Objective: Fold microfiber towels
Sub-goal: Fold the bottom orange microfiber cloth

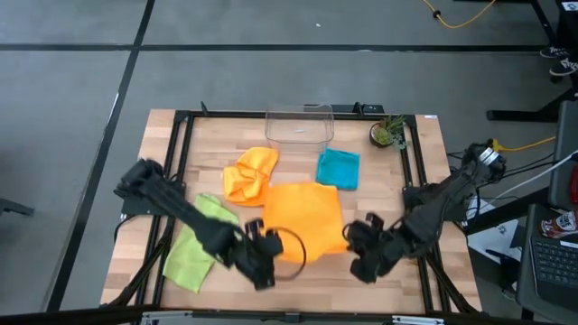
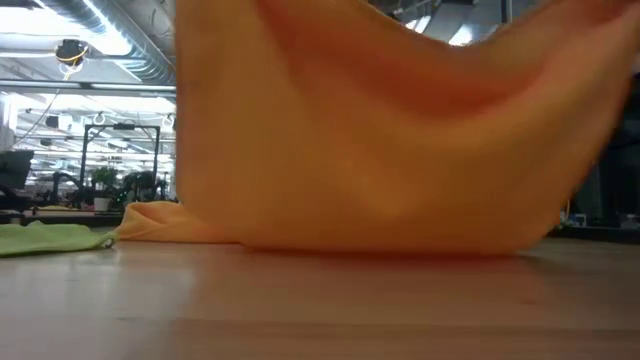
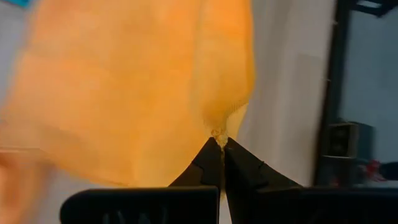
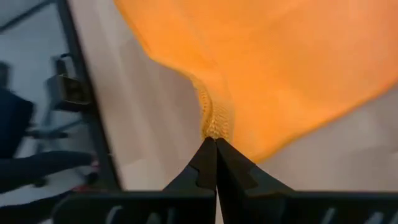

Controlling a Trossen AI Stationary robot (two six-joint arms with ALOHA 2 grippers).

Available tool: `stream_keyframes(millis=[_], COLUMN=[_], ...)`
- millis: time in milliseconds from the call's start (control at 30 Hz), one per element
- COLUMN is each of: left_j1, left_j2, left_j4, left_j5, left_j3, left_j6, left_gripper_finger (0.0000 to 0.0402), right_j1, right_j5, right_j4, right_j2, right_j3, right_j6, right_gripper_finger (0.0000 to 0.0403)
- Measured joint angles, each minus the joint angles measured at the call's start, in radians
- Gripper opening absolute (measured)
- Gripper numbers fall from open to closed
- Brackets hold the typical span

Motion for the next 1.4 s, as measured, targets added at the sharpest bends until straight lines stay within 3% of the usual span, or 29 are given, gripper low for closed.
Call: stream_keyframes(millis=[267, 500, 600, 967, 1133, 1400], left_j1=[-0.08, -0.119, -0.129, -0.043, 0.01, 0.072], left_j2=[0.121, 0.126, 0.124, 0.124, 0.124, 0.124], left_j4=[0.237, 0.294, 0.292, 0.062, -0.029, 0.015], left_j5=[0.112, 0.189, 0.208, 0.036, 0.005, 0.029], left_j3=[0.0, 0.0, 0.0, 0.0, -0.002, -0.126], left_j6=[-0.135, -0.229, -0.23, -0.079, -0.016, 0.011], left_gripper_finger=[0.0, 0.0, 0.0, 0.0, 0.0, 0.0], right_j1=[0.102, 0.154, 0.159, 0.064, 0.002, -0.071], right_j5=[-0.119, -0.211, -0.206, 0.002, 0.006, 0.005], right_j4=[0.242, 0.354, 0.324, 0.099, 0.035, -0.038], right_j2=[0.1, 0.126, 0.126, 0.131, 0.159, 0.211], right_j3=[-0.037, -0.037, -0.037, -0.037, -0.037, -0.037], right_j6=[0.124, 0.193, 0.213, 0.21, 0.153, 0.137], right_gripper_finger=[0.0, 0.0, 0.0, 0.0, 0.0, 0.0])
